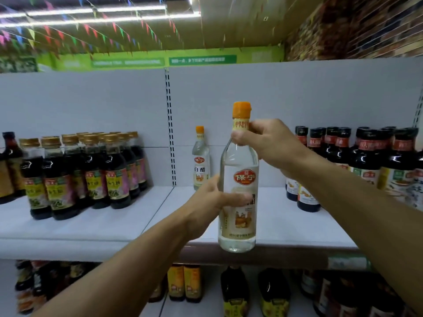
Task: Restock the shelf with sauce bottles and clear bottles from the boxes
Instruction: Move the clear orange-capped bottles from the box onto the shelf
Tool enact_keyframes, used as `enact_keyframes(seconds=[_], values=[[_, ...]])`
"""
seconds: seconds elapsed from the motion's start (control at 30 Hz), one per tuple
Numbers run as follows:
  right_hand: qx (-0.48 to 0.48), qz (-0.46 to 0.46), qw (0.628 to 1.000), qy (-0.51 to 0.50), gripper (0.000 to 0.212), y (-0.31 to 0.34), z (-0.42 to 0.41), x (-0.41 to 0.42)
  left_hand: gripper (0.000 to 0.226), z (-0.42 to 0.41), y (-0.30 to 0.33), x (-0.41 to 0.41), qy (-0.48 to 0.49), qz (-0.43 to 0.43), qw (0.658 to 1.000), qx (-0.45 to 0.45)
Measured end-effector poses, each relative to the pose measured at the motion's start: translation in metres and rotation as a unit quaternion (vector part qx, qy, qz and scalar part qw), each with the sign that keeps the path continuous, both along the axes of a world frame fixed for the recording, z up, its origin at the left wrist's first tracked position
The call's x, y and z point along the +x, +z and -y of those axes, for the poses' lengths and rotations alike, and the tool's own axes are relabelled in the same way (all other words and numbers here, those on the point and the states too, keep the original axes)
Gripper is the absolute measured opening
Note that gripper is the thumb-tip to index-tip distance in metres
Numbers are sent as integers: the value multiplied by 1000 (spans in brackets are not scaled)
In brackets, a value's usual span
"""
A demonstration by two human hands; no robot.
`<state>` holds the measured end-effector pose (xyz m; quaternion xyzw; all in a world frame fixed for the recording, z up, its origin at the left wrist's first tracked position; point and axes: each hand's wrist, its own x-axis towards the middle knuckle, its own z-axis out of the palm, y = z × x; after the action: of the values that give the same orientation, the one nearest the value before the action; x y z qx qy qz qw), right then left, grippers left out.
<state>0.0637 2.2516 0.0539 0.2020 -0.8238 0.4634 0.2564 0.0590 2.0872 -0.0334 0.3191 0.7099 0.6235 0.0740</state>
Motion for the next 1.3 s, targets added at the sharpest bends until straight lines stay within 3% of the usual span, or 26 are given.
enact_keyframes(seconds=[0.33,0.5,0.63,0.9,1.3], values=[[-1,-13,997,-81,38,2,19,-73,39,8,-23,-71,62,15,998,-9],[24,5,992,-121,36,-10,17,-124,63,10,-46,-105,69,2,995,-72],[39,23,988,-145,29,-22,17,-164,69,10,-55,-131,50,8,994,-93],[70,34,983,-166,30,-33,24,-225,89,3,-69,-174,73,-80,977,-186],[68,47,976,-201,30,-47,16,-280,95,-11,-90,-221,70,-175,932,-311]])
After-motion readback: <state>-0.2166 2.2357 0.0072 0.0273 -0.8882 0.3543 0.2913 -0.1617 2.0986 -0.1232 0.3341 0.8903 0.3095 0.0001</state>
